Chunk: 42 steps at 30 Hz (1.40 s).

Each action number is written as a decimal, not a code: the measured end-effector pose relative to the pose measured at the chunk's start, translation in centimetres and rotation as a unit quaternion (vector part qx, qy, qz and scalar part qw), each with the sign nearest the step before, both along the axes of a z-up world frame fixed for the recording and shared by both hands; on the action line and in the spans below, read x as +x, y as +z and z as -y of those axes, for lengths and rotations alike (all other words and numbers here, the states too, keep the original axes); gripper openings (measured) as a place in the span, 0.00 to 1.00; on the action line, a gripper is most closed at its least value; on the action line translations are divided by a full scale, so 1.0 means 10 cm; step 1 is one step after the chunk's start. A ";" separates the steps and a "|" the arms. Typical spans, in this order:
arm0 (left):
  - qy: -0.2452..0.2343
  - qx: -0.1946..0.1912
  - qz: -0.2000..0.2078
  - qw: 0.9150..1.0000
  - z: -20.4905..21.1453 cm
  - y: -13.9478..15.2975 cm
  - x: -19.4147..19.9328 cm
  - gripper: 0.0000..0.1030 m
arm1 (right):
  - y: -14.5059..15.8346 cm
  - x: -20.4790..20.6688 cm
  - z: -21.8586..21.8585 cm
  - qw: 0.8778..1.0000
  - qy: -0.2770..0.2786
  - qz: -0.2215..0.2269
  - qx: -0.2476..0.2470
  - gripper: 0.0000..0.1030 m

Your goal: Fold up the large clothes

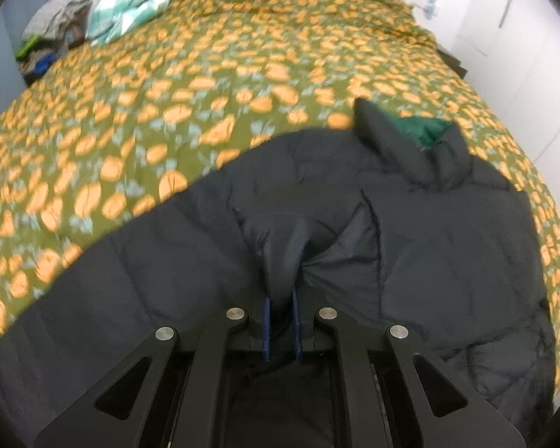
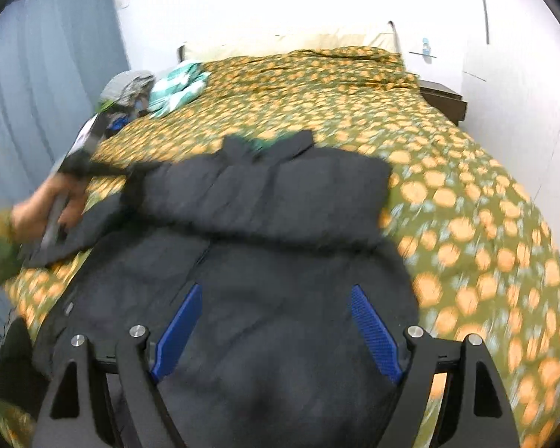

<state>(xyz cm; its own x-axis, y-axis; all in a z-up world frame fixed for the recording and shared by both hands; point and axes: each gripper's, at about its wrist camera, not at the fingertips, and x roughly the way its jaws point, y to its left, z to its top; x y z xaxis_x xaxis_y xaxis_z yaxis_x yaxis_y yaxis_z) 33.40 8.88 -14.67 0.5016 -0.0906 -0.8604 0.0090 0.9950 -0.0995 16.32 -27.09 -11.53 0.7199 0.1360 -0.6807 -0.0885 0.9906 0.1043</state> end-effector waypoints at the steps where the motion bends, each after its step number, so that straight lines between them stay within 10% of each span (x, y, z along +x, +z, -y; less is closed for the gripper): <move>1: 0.003 -0.002 -0.003 1.000 -0.01 -0.08 -0.02 0.08 | 0.01 0.20 0.07 1.000 -0.007 -0.003 0.002 0.76; 4: 0.004 -0.001 -0.008 1.000 0.00 -0.24 0.00 0.09 | -0.04 0.78 0.22 0.999 -0.022 -0.022 0.018 0.39; 13: 0.008 -0.027 -0.008 1.000 -0.06 -0.55 0.01 0.16 | -1.22 1.77 0.18 0.985 -0.019 -0.168 0.029 0.38; 23: -0.001 -0.039 0.018 0.999 -0.10 -0.67 -0.07 0.18 | -0.51 2.31 0.39 0.993 -0.054 -0.099 0.019 0.38; 29: -0.002 -0.035 0.023 0.999 -0.07 -0.70 -0.08 0.19 | -1.14 2.84 0.57 0.978 -0.095 -0.182 0.045 0.38; 42: -0.003 -0.024 0.035 0.999 -0.05 -0.74 -0.12 0.20 | -0.80 1.69 0.37 0.983 -0.047 -0.150 0.096 0.38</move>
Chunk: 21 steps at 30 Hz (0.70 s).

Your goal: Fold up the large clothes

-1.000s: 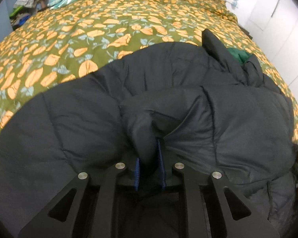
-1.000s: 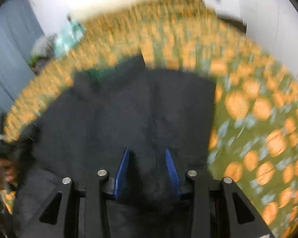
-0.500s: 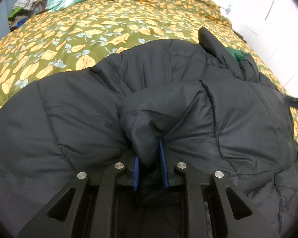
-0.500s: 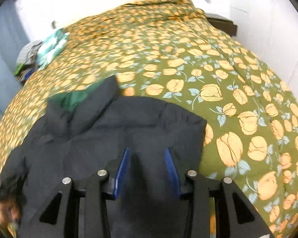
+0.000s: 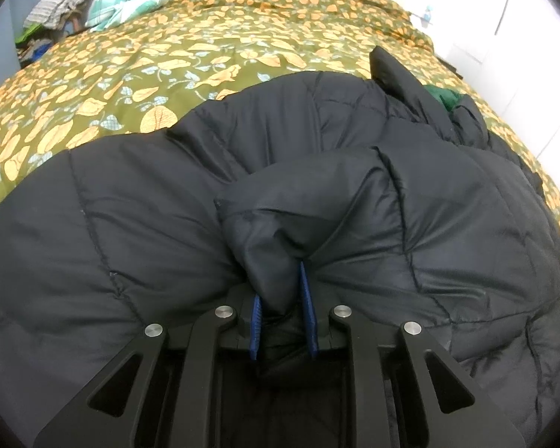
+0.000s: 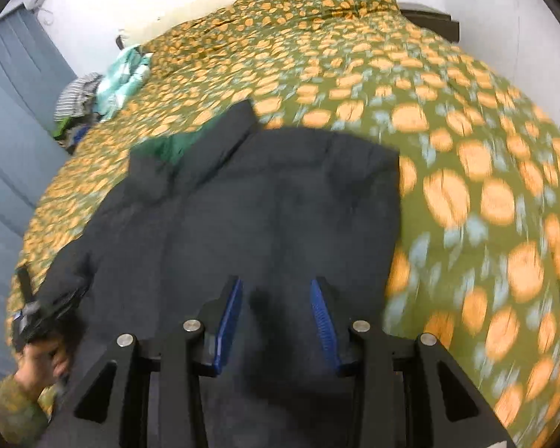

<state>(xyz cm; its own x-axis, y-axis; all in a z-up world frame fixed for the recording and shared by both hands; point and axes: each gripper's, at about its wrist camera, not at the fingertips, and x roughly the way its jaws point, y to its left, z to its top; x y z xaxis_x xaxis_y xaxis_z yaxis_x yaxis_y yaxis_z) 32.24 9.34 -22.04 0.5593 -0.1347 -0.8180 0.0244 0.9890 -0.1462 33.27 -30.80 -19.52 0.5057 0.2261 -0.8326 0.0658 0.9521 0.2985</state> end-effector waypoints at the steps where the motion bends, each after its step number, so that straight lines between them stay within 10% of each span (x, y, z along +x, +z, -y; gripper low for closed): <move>1: 0.000 0.001 -0.001 1.000 0.00 0.00 0.00 0.20 | -0.18 -0.03 -0.02 1.000 -0.008 -0.028 0.004 0.38; 9: 0.017 0.038 -0.011 0.999 0.07 0.26 -0.15 0.36 | -0.22 -0.35 -0.13 0.999 -0.043 -0.003 0.002 0.49; 13: 0.008 0.023 0.018 1.000 0.13 0.51 -0.72 0.67 | 0.09 -0.86 -0.24 0.998 -0.035 0.044 0.001 0.73; 21: 0.014 -0.013 0.007 1.000 0.10 0.65 -1.84 0.77 | 0.16 -1.94 -0.61 0.997 0.021 0.064 -0.033 0.74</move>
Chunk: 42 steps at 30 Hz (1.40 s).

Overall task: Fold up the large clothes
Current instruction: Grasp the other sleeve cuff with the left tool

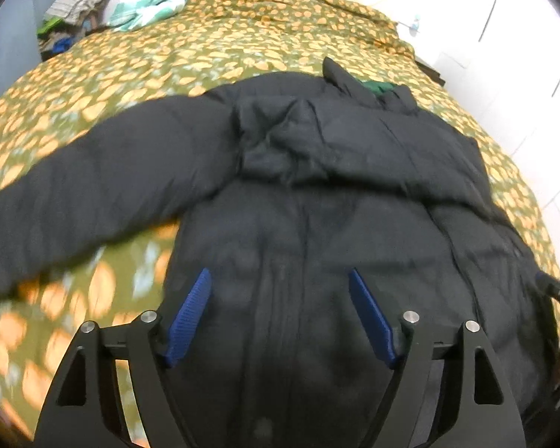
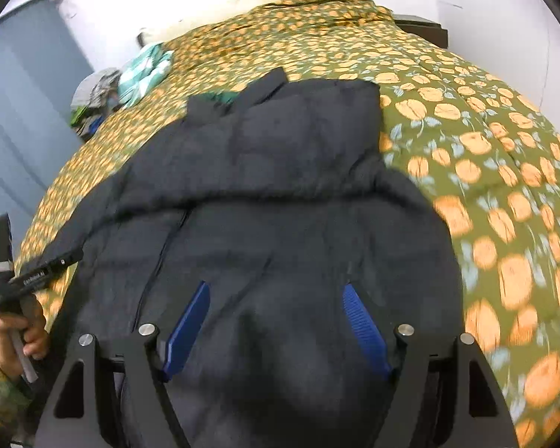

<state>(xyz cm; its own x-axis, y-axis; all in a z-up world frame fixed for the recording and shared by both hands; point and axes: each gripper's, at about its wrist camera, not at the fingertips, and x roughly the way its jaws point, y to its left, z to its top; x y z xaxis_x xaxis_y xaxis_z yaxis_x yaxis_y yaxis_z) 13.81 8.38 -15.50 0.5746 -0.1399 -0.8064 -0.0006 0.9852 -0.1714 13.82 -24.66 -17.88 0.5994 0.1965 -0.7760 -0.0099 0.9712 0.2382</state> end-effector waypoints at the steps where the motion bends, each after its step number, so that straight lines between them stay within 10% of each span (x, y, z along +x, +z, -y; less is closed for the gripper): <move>1: 0.002 0.006 -0.001 1.000 -0.02 0.01 -0.08 0.78 | 0.01 -0.07 -0.01 1.000 0.003 0.002 -0.001 0.74; 21: 0.196 0.002 -0.010 0.980 -1.41 0.07 -0.58 0.78 | 0.21 -0.59 -0.93 0.993 0.111 0.032 -0.005 0.74; 34: 0.383 -0.055 -0.012 0.922 -3.03 0.00 -0.71 0.81 | 0.12 -0.66 -0.93 0.994 0.111 0.017 0.001 0.74; 42: 0.366 -0.013 -0.041 0.929 -3.20 -0.17 -0.33 0.80 | 0.12 -0.70 -1.10 0.991 0.131 0.014 -0.007 0.74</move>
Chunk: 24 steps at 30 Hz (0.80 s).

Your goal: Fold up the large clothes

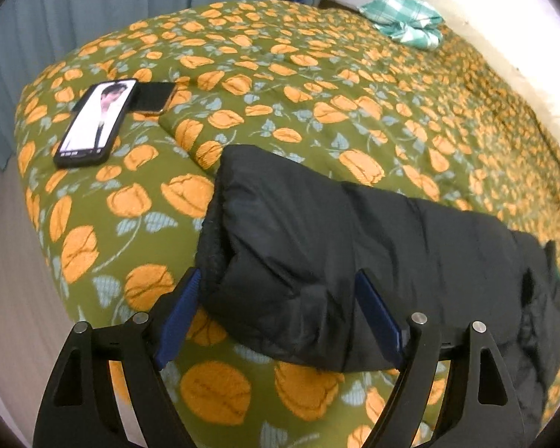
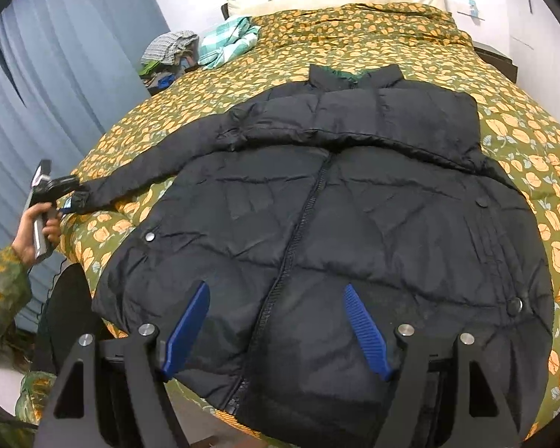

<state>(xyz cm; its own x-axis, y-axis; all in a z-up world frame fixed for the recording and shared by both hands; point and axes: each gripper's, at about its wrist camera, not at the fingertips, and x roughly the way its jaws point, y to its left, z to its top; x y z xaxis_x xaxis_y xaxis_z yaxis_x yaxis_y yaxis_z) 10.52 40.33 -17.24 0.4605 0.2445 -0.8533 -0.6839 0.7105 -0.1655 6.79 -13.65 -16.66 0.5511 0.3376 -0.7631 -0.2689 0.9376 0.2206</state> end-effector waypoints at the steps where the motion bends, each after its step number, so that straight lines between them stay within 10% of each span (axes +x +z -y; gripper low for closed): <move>1: -0.001 0.010 -0.003 1.000 0.01 -0.01 0.02 0.77 | 0.00 -0.01 -0.01 1.000 0.002 -0.001 -0.001 0.74; 5: -0.001 0.032 -0.012 0.999 0.00 0.02 0.00 0.19 | -0.03 -0.01 -0.01 1.000 0.002 -0.007 -0.001 0.74; 18: -0.039 0.073 0.058 0.995 0.24 0.59 -0.08 0.11 | -0.05 -0.01 0.01 1.000 -0.003 -0.009 0.006 0.74; 24: -0.150 0.153 0.114 0.970 1.08 1.31 0.02 0.10 | -0.03 0.00 0.02 1.000 -0.007 -0.005 0.011 0.74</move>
